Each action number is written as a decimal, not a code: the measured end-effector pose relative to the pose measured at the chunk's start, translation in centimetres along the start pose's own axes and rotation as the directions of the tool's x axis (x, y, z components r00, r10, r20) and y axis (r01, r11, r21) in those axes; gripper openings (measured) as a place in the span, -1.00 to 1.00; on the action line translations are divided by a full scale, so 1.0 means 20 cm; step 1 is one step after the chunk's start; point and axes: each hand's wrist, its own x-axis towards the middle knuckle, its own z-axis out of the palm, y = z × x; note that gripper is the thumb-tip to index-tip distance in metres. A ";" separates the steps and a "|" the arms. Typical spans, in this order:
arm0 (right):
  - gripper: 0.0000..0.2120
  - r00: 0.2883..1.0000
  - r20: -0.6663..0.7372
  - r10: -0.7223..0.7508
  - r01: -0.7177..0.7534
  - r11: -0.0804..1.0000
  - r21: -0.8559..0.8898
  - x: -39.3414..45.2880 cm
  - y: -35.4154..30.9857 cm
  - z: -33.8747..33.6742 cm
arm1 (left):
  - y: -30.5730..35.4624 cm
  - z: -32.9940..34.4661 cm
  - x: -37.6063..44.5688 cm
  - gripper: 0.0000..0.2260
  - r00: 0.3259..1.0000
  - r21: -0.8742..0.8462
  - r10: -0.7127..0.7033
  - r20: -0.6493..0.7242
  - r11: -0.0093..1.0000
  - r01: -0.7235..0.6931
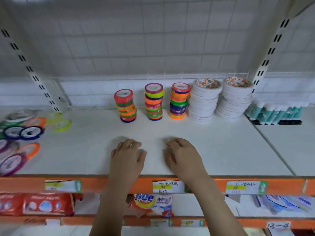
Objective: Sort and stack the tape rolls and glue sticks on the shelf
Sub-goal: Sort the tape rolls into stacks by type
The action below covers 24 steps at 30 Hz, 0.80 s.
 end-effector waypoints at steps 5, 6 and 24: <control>-0.65 1.000 -0.003 -0.022 0.022 1.000 -0.011 0.07 -0.21 0.11 | -0.23 -0.09 -0.03 -0.68 0.999 0.017 -0.047 0.010 0.999 0.047; -0.65 0.999 -0.006 -0.031 0.031 0.999 -0.015 0.08 -0.24 0.13 | -0.25 -0.10 -0.03 -0.68 0.998 0.014 -0.059 0.012 0.998 0.059; -0.60 0.998 0.038 -0.053 0.054 0.998 -0.015 0.21 -0.47 0.33 | -0.53 -0.18 0.02 -0.68 0.999 0.024 -0.035 0.020 0.999 0.035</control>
